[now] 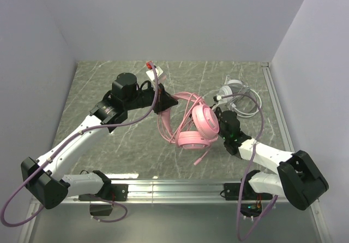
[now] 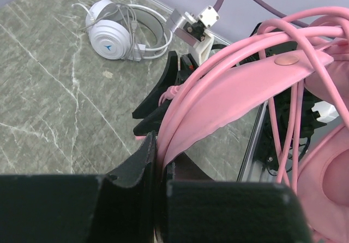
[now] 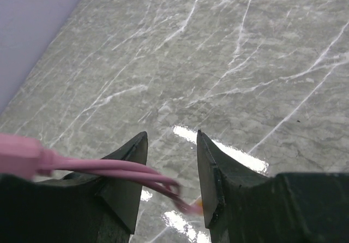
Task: Wrap the headphones
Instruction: Wrap the headphone cable with the right arm
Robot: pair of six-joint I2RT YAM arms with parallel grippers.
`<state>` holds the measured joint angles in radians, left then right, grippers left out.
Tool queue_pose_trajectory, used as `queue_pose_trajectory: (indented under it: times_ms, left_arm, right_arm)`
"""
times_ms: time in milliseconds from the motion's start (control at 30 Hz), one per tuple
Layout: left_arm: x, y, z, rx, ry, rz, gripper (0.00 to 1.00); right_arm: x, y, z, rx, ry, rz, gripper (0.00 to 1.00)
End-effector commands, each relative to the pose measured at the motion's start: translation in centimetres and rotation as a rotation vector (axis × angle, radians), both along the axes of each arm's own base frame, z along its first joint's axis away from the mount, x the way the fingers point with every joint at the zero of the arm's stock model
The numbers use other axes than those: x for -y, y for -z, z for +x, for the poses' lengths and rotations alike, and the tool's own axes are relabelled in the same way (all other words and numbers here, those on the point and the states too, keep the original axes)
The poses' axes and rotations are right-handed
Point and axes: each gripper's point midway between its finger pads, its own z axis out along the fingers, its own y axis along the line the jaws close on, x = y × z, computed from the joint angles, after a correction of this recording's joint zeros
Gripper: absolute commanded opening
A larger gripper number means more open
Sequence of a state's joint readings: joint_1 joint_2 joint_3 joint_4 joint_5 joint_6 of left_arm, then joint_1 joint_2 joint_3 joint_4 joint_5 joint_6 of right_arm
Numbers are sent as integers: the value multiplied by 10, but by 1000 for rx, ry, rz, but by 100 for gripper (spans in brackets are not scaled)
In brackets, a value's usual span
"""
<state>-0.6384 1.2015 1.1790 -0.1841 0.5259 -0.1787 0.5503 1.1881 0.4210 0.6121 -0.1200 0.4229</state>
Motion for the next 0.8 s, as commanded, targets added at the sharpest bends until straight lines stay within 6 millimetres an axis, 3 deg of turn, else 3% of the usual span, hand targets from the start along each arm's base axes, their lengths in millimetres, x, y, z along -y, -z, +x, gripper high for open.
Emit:
queue_pose_trajectory:
  times_ms: [0,533,767]
  left_arm:
    - [0,-66,-5,96,7,-151,0]
    - [-3,-68,0,93,-21,-157,0]
    - [-5,-70,1,90,-32,-162,0]
  right_arm:
    - [-1,-4,2,26,17,36,48]
    - [-12,22,-2,-15,4,22,41]
    - [-19,42,-11,-58,-7,11,32]
